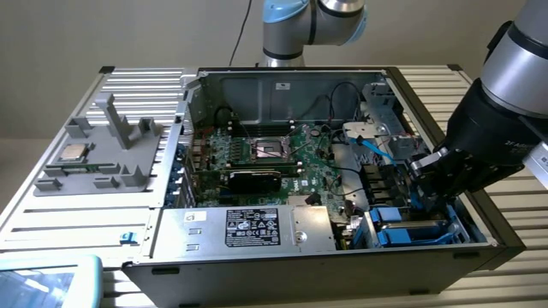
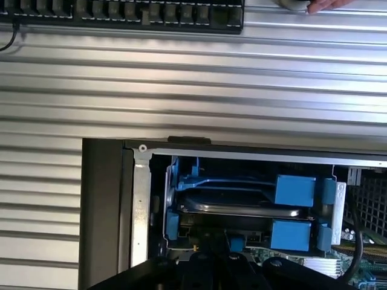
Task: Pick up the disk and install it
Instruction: 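Insert the second disk wire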
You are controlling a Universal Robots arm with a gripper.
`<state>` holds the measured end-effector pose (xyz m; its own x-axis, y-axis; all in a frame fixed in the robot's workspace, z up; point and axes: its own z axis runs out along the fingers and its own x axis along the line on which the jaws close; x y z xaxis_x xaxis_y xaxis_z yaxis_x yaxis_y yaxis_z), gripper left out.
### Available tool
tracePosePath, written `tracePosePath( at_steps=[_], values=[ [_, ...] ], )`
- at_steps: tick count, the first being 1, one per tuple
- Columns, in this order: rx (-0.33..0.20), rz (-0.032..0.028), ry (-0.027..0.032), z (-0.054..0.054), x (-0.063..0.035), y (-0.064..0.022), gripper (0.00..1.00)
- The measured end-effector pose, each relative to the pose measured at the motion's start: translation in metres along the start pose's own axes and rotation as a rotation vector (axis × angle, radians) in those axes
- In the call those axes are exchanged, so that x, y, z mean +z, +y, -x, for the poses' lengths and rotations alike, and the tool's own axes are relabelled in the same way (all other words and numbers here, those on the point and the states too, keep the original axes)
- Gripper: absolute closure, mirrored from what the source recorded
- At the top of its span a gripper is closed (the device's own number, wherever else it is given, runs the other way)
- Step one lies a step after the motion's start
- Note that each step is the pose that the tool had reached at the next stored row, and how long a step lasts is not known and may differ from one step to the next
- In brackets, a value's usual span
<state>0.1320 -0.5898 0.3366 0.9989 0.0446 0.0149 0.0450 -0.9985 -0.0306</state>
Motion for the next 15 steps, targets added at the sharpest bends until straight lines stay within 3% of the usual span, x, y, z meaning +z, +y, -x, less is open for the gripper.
tracePosePath(
  at_steps=[3, 6, 12, 15],
  values=[
    [0.0, -0.0041, 0.0027, 0.0, -0.004, -0.0001, 0.89],
    [0.0, -0.0011, 0.0024, 0.0, -0.0186, -0.0008, 0.89],
    [0.0, 0.0136, 0.0017, 0.003, -0.0398, -0.01, 0.89],
    [0.0, 0.0251, 0.0012, 0.004, -0.0452, -0.0172, 0.89]
  ],
)
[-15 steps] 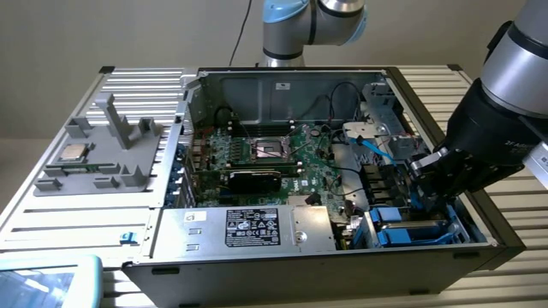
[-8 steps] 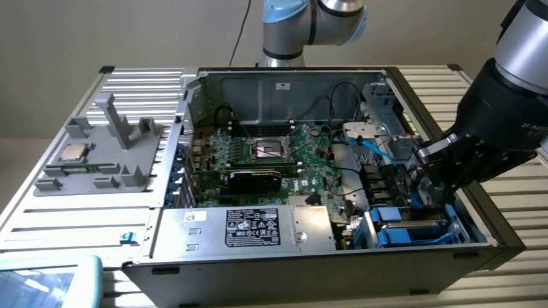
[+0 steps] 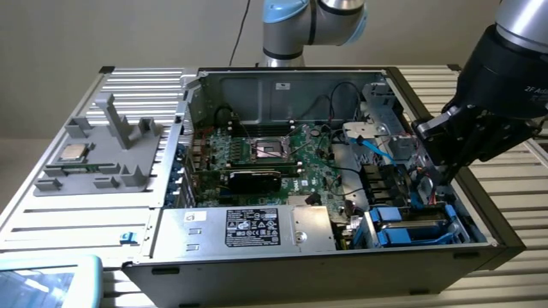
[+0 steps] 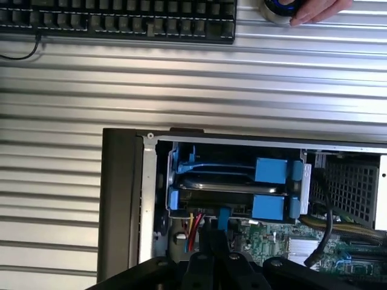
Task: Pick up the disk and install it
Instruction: 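Insert the second disk wire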
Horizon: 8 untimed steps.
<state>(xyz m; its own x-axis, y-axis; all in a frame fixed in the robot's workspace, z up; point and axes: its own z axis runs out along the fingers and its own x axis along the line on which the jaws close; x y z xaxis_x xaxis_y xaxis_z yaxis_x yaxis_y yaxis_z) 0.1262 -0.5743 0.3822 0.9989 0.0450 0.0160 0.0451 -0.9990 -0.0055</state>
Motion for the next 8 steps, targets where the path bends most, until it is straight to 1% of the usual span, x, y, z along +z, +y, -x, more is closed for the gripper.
tracePosePath(
  at_steps=[3, 4, 5, 8],
  values=[
    [0.0, 0.0138, -0.0006, 0.001, -0.0026, -0.0083, 0.89],
    [0.0, 0.0169, -0.0007, 0.001, -0.0027, -0.0115, 0.89],
    [0.0, 0.0185, -0.0009, 0.002, -0.0026, -0.0148, 0.89],
    [0.0, 0.019, -0.0009, 0.004, -0.0026, -0.0255, 0.89]
  ],
)
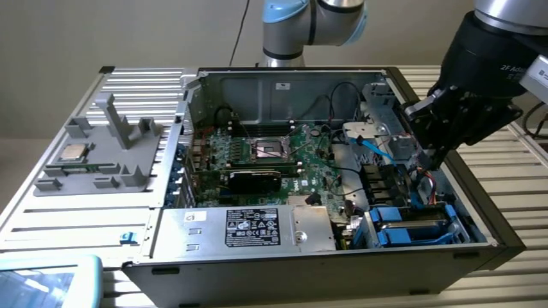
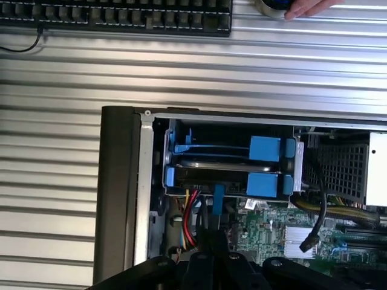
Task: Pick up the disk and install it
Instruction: 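Insert the second disk wire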
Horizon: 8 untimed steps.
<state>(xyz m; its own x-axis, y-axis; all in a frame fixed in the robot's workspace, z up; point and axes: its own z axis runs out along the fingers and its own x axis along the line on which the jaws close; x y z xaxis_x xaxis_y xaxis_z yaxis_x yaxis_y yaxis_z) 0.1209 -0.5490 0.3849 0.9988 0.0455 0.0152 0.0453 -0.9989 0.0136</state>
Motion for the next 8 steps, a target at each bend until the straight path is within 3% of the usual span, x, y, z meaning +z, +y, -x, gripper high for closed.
tracePosePath(
  at_steps=[4, 8],
  values=[
    [0.0, 0.0002, 0.0, 0.003, -0.0002, -0.0148, 0.89],
    [-0.001, 0.0002, 0.0, 0.003, -0.0003, -0.0158, 0.89]
  ],
)
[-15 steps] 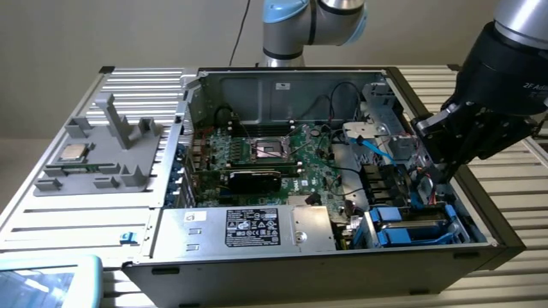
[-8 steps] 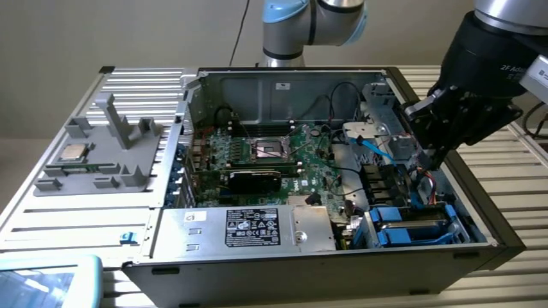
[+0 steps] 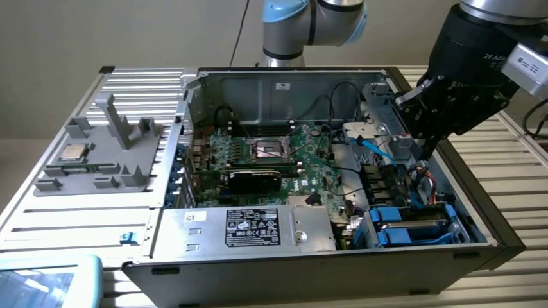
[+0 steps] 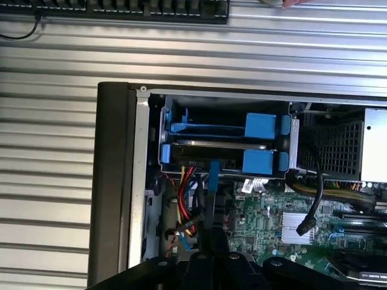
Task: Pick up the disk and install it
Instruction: 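Insert the second disk wire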
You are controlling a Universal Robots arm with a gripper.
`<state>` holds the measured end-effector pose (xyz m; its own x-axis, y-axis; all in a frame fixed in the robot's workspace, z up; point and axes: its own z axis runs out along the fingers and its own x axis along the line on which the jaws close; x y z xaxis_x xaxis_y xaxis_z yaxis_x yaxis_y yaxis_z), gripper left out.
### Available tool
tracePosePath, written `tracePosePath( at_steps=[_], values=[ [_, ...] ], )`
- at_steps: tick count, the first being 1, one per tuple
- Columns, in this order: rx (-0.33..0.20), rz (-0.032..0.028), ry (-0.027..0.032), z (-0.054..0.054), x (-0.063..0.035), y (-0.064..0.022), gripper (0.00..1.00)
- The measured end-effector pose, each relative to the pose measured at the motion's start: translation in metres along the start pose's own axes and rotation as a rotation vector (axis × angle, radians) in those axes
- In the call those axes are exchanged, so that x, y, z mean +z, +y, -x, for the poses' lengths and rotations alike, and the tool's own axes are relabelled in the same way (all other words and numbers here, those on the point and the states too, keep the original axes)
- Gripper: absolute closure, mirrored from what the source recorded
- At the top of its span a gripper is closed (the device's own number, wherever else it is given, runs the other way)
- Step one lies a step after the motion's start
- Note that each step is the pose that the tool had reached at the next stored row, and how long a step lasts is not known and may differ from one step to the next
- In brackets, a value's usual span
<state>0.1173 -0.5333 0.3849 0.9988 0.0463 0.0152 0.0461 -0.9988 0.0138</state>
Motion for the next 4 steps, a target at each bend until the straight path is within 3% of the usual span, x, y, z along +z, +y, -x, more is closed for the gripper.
tracePosePath(
  at_steps=[4],
  values=[
    [0.0, 0.0, 0.0, 0.0, 0.0, 0.0, 0.89]
  ],
)
